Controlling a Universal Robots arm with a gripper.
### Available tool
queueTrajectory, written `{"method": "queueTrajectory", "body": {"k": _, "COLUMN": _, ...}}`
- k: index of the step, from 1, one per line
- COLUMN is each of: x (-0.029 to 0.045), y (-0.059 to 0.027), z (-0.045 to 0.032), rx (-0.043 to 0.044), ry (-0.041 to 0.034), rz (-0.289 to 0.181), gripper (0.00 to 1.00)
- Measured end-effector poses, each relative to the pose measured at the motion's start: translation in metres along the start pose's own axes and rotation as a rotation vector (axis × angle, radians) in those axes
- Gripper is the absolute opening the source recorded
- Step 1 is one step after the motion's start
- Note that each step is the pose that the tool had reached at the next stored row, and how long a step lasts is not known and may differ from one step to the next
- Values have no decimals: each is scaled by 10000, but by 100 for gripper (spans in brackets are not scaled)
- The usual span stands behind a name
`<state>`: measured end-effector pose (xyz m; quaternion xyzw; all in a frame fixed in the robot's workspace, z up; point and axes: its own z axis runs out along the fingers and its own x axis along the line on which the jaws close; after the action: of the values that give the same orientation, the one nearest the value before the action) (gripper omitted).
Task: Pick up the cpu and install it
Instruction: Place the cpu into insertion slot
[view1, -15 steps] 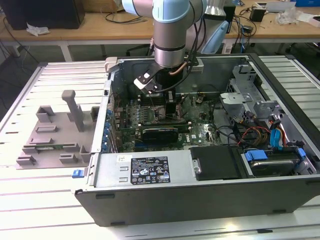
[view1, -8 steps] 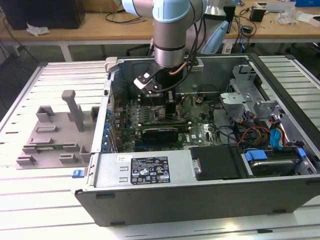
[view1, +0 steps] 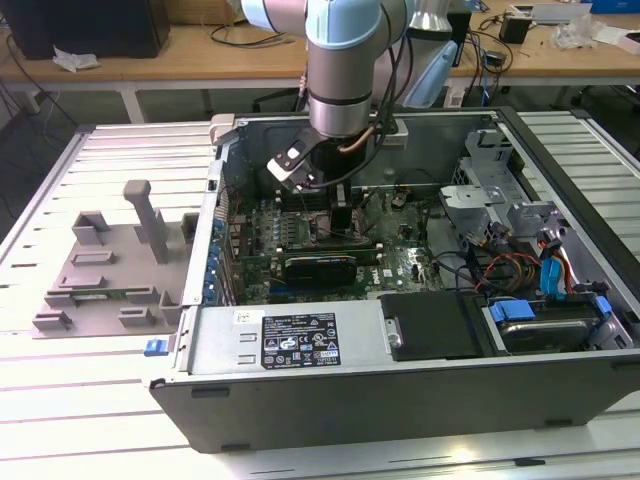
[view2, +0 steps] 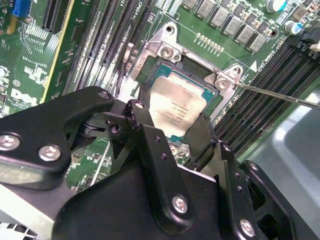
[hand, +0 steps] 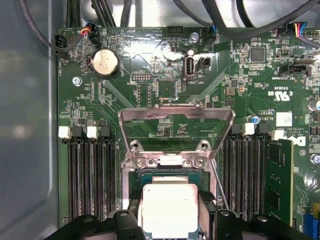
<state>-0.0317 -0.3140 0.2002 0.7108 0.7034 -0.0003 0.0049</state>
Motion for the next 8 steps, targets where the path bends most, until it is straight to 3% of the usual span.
{"method": "queueTrajectory", "body": {"k": 8, "x": -31, "y": 8, "z": 10, "rx": 2, "ry": 46, "rz": 40, "gripper": 53}}
